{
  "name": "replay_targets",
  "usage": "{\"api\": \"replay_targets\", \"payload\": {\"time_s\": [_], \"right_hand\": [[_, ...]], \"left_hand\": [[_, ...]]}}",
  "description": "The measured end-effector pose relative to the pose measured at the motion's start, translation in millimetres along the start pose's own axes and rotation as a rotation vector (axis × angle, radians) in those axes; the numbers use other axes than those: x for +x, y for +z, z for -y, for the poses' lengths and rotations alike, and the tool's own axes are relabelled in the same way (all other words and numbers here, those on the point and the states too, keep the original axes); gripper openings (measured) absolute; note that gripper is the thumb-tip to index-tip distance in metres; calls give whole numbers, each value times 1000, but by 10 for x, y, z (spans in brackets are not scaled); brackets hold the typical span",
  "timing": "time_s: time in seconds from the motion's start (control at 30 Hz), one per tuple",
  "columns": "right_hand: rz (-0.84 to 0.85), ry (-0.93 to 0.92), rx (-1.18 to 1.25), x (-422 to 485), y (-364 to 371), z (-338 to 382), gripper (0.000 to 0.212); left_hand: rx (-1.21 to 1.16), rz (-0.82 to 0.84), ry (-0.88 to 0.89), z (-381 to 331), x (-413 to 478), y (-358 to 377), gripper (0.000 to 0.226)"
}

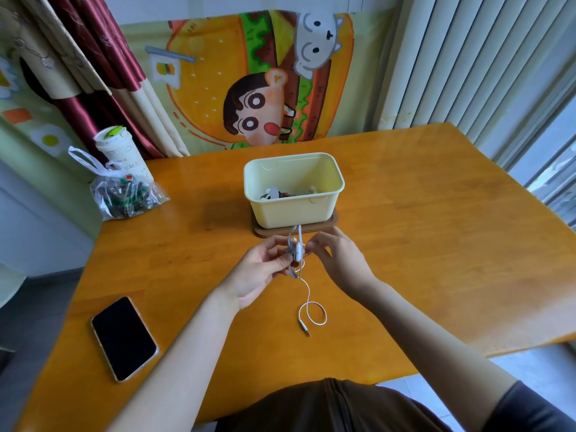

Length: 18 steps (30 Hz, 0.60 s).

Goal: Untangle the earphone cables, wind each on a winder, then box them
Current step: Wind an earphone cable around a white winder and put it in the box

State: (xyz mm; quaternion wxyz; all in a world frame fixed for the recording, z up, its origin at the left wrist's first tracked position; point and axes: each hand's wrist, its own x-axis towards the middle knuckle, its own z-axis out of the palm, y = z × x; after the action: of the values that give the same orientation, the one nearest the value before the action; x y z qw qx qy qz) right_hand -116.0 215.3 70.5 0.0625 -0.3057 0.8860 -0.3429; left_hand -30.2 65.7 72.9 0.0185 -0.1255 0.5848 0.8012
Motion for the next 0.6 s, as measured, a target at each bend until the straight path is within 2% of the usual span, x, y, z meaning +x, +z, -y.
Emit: {"api": "replay_targets", "payload": {"time_s": [0.13,0.3,0.4,0.6], "right_hand": [[20,-25,-20,-90,128,34,22],[78,-42,-40,-170,238,0,17],[55,-75,-21,-207,260,0,17],[66,-95,54,-200,235,40,19]], "left_hand": [[-333,-118,-19,48,16,79,23],[-572,-297,68,48,105,91,16],[-528,-406,108,52,172,58,14],[-275,-542,110,155,208,32,14]]}}
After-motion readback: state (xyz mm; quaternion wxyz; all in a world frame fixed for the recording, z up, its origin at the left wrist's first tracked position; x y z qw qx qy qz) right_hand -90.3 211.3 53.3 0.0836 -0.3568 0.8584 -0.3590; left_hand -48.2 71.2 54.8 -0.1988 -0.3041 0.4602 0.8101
